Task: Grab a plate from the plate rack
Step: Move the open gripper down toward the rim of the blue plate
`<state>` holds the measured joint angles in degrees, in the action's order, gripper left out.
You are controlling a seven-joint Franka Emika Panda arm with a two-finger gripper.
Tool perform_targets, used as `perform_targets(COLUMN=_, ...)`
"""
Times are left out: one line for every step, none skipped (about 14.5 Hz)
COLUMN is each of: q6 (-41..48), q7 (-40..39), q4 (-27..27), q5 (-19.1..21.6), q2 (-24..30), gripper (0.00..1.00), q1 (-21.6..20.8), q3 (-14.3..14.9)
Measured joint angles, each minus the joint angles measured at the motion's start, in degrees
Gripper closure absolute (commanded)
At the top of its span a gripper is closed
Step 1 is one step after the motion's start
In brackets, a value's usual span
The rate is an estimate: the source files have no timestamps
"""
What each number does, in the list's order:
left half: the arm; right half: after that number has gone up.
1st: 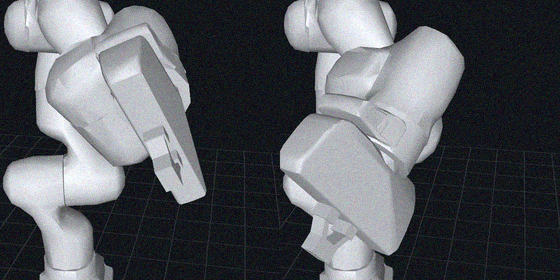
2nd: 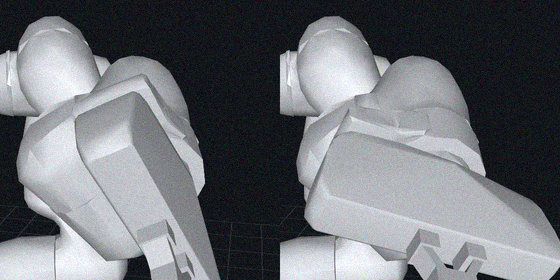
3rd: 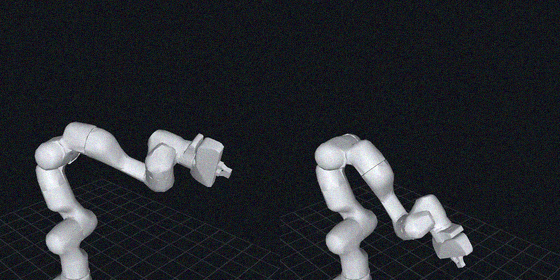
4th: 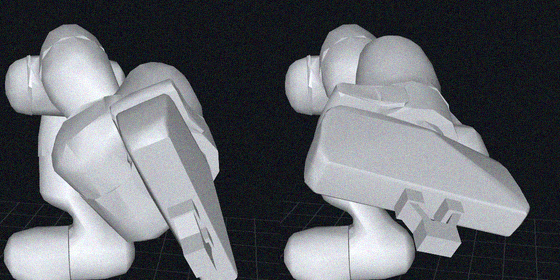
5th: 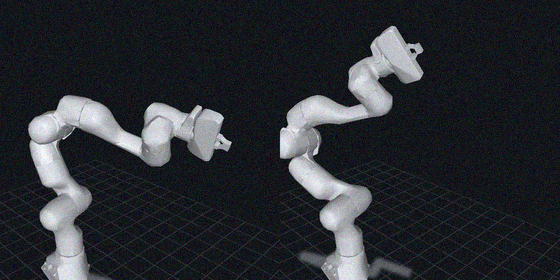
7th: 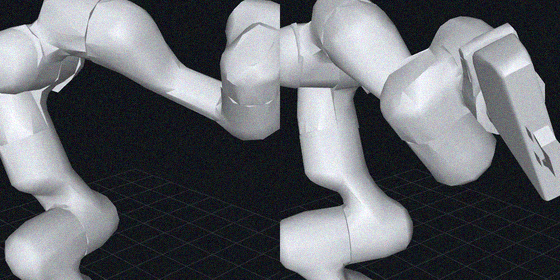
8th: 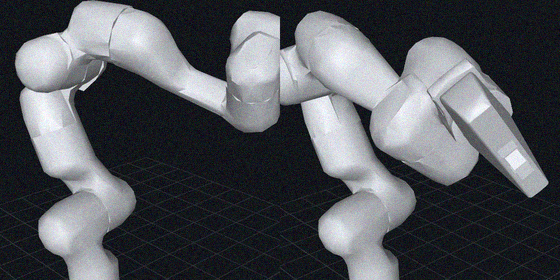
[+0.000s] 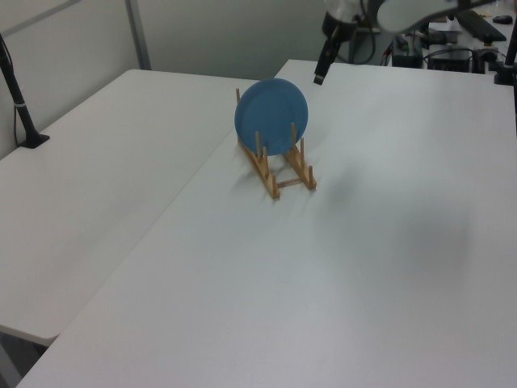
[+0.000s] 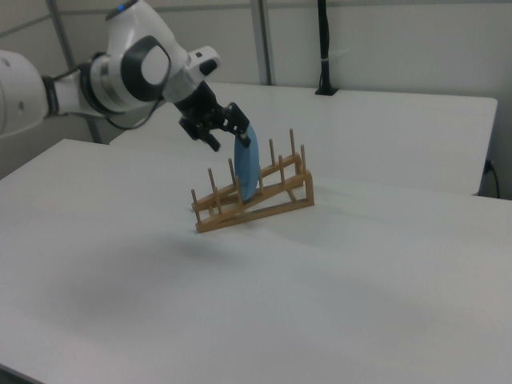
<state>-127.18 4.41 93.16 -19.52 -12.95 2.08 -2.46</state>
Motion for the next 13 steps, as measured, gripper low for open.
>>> perform_targets(q6=-2.2, q7=2.2, q4=0.0, q5=-2.7, q2=-1.2, gripper=0.25, q1=0.1, q3=0.0)
perform_targets(q6=-4.3, q7=4.8, q4=0.0, q5=-5.7, q2=-2.3, gripper=0.30, q1=0.2, q3=0.0)
perform_targets(q6=-5.9, q7=7.8, q4=-0.1, q5=-8.6, q2=-3.3, gripper=0.41, q1=0.2, q3=0.0)
perform_targets(q6=-7.1, q7=10.9, q4=-0.1, q5=-11.2, q2=-4.3, gripper=0.49, q1=0.2, q3=0.0)
perform_targets(q6=-8.0, q7=13.7, q4=-0.2, q5=-13.4, q2=-5.1, gripper=0.53, q1=0.2, q3=0.0)
perform_targets(q6=-8.8, q7=16.2, q4=-0.5, q5=-15.2, q2=-5.9, gripper=0.55, q1=0.2, q3=0.0)
perform_targets(q6=-9.0, q7=17.9, q4=-1.0, q5=-16.2, q2=-6.6, gripper=0.55, q1=0.2, q3=0.0)
perform_targets(q6=-9.1, q7=18.9, q4=-1.5, q5=-16.5, q2=-7.1, gripper=0.56, q1=0.1, q3=0.0)
perform_targets(q6=-9.1, q7=19.4, q4=-1.8, q5=-16.6, q2=-7.4, gripper=0.56, q1=0.1, q3=0.0)
perform_targets(q6=-9.1, q7=19.6, q4=-2.1, q5=-16.6, q2=-7.5, gripper=0.56, q1=0.1, q3=0.0)
perform_targets(q6=-9.1, q7=19.6, q4=-2.3, q5=-16.6, q2=-7.5, gripper=0.56, q1=0.1, q3=0.0)
perform_targets(q6=-9.1, q7=19.6, q4=-2.4, q5=-16.6, q2=-7.5, gripper=0.56, q1=0.1, q3=0.0)
perform_targets(q6=-9.1, q7=19.6, q4=-2.4, q5=-16.6, q2=-7.5, gripper=0.56, q1=0.0, q3=0.0)
